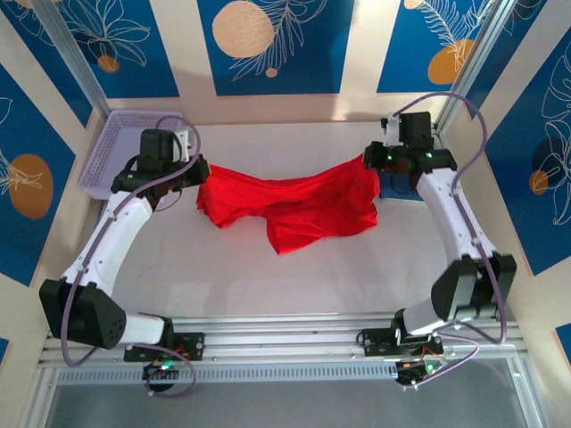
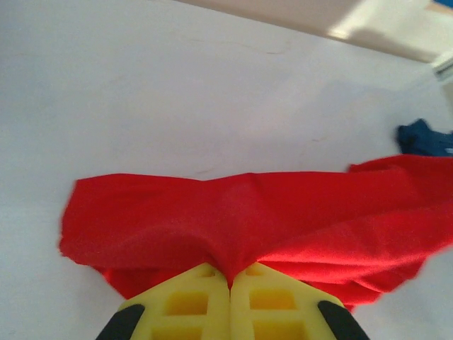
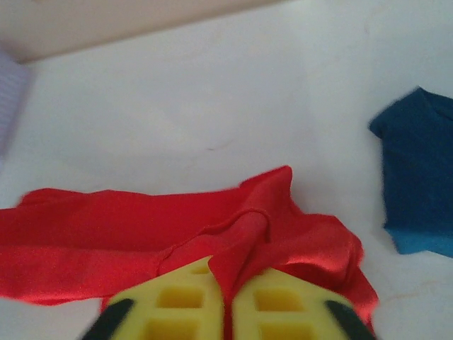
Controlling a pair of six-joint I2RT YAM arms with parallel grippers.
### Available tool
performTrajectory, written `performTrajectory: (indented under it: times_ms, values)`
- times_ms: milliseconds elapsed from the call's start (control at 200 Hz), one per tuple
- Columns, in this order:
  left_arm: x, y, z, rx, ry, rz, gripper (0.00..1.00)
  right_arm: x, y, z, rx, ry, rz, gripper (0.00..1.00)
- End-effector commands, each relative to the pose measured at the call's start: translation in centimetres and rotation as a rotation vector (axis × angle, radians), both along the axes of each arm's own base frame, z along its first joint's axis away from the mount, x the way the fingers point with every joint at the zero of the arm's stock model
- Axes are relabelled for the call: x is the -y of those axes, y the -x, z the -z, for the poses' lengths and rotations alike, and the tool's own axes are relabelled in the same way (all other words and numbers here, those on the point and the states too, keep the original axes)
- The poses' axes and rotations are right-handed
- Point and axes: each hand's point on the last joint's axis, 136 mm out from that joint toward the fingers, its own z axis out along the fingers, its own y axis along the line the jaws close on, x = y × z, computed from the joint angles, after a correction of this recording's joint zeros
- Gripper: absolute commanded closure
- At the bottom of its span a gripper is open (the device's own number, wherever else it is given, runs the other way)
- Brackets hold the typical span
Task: Fold the inside-out t-shirt
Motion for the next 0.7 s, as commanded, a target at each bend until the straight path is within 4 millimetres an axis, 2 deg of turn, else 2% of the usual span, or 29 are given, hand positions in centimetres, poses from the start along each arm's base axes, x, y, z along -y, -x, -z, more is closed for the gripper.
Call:
performTrajectory:
  times_ms: [0, 15, 50, 85, 130, 245, 330, 410, 505, 575, 695]
  values:
    - [5.1, 1.0, -9.3, 0.217, 0.173, 0.151, 1.00, 1.3, -0.9, -2.5, 0.065, 0.159, 0.041, 0.56]
    - [5.9, 1.3, -9.8, 0.224, 0.181, 0.172, 1.00, 1.1, -0.8, -3.0, 0.084, 0.178, 0.037, 0.48]
    - [7.4, 2.0, -11.0, 0.243, 0.198, 0.215, 1.00, 0.3, -0.6, -4.0, 0.138, 0.209, 0.015, 0.38]
    - [8.7, 2.6, -11.9, 0.259, 0.210, 0.251, 1.00, -1.0, 0.0, -5.3, 0.206, 0.218, -0.030, 0.33]
    - [10.2, 3.4, -12.8, 0.277, 0.220, 0.292, 1.00, -3.6, 1.3, -6.7, 0.294, 0.188, -0.131, 0.29]
    - [12.3, 4.6, -13.4, 0.284, 0.236, 0.341, 1.00, -10.9, 7.0, -9.2, 0.463, -0.020, -0.436, 0.29]
    - [13.3, 5.0, -13.2, 0.270, 0.242, 0.356, 1.00, -15.8, 11.8, -9.1, 0.548, -0.105, -0.617, 0.29]
    - [14.0, 5.4, -13.1, 0.257, 0.248, 0.370, 1.00, -19.4, 14.8, -8.2, 0.597, -0.164, -0.726, 0.33]
    - [14.6, 5.8, -13.0, 0.248, 0.251, 0.386, 1.00, -22.2, 15.7, -7.0, 0.635, -0.196, -0.745, 0.34]
    - [14.8, 6.0, -13.0, 0.246, 0.249, 0.389, 1.00, -23.6, 14.9, -6.3, 0.628, -0.216, -0.722, 0.32]
    - [14.8, 6.2, -12.8, 0.241, 0.243, 0.387, 1.00, -25.8, 13.8, -6.5, 0.657, -0.228, -0.708, 0.29]
